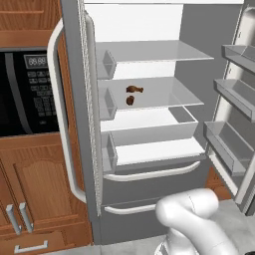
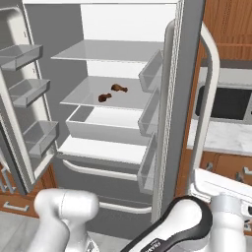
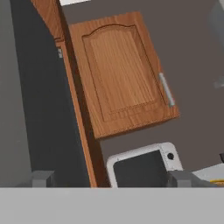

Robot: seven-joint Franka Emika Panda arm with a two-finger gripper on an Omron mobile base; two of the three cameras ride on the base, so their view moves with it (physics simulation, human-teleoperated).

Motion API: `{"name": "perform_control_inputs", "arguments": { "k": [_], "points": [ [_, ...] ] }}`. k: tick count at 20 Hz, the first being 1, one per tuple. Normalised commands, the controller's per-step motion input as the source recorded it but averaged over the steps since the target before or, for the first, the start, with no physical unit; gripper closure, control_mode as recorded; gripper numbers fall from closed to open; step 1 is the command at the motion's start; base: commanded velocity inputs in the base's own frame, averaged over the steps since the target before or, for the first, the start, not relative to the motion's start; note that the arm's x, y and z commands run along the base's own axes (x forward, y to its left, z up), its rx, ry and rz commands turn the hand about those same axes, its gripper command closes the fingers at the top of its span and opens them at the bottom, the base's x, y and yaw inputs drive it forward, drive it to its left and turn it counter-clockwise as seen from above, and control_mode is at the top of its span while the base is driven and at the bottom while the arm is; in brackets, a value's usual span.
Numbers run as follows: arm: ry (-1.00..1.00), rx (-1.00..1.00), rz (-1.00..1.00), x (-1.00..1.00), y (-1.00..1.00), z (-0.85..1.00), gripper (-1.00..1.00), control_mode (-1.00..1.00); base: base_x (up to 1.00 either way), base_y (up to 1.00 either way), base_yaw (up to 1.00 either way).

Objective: Place the chicken drumstick on the counter behind the older chicken drumstick on the same shelf of the fridge to maintain FIFO order. Close the fridge door when finished.

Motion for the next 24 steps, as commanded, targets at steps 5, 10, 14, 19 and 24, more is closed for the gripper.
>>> {"name": "perform_control_inputs", "arguments": {
  "k": [5, 10, 14, 19, 24],
  "points": [
    [0.0, 0.14, 0.29, 0.79, -0.31, -0.33, -1.0, -1.0, 0.0, 0.0, 0.0],
    [0.0, 0.06, 0.31, 0.66, -0.17, -0.35, -1.0, -1.0, 0.0, 0.0, 0.0],
    [0.0, 0.0, 0.3, 0.01, 0.28, -0.28, -1.0, -1.0, 0.0, 0.0, 0.0],
    [0.0, 0.0, 0.24, 0.05, 0.92, -0.11, -1.0, -1.0, 0.0, 0.0, 0.0],
    [0.03, 0.0, 0.1, 0.38, 1.0, 0.0, -1.0, -1.0, 0.0, 0.0, 0.0]
  ]
}}
